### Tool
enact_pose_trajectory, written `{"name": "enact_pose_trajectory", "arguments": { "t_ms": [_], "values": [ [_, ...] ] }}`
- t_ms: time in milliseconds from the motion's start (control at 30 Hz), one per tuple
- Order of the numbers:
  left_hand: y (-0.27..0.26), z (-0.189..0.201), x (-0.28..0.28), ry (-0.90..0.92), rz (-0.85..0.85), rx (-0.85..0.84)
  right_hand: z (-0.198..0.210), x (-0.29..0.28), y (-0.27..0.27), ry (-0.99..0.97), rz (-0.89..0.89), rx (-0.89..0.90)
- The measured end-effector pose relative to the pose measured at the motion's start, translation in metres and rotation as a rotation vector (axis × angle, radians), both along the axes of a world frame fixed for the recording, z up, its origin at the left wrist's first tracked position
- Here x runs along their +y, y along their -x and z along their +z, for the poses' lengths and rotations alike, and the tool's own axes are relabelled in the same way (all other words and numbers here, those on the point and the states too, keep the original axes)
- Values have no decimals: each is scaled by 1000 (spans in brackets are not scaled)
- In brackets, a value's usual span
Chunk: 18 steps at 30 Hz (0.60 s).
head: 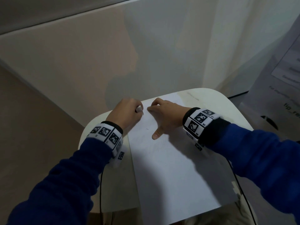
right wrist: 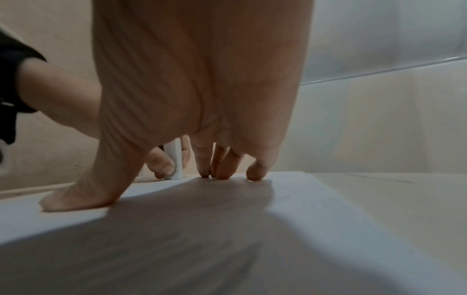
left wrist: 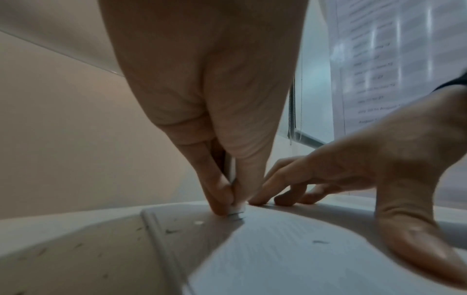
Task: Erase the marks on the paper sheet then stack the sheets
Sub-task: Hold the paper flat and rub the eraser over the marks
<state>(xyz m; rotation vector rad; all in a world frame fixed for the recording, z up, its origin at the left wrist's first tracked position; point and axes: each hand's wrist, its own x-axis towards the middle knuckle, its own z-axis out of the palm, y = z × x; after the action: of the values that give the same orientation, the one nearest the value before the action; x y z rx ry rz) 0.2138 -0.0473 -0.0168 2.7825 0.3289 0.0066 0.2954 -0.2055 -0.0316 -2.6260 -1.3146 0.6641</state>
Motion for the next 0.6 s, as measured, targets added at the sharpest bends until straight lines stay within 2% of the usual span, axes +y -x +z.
{"name": "enact_pose_trajectory", "arguments": {
  "t_ms": [67,200,367,500,600],
  "values": [
    [0,-1,-1,6,5,-14,-1,-1,0,-14,-19,11],
    [0,1,-5,3,-62,67,0,-1,-1,-26,-33,34],
    [-1,-4,-4,-1,18,-43,1,-1,-1,-33,-29,30],
    [-1,0,-10,6,-54,22,1,-3,-1,-50,-36,53],
    [-3,-2,-7,17,-2,-22,2,-1,0,-46,-26,29]
  ]
}}
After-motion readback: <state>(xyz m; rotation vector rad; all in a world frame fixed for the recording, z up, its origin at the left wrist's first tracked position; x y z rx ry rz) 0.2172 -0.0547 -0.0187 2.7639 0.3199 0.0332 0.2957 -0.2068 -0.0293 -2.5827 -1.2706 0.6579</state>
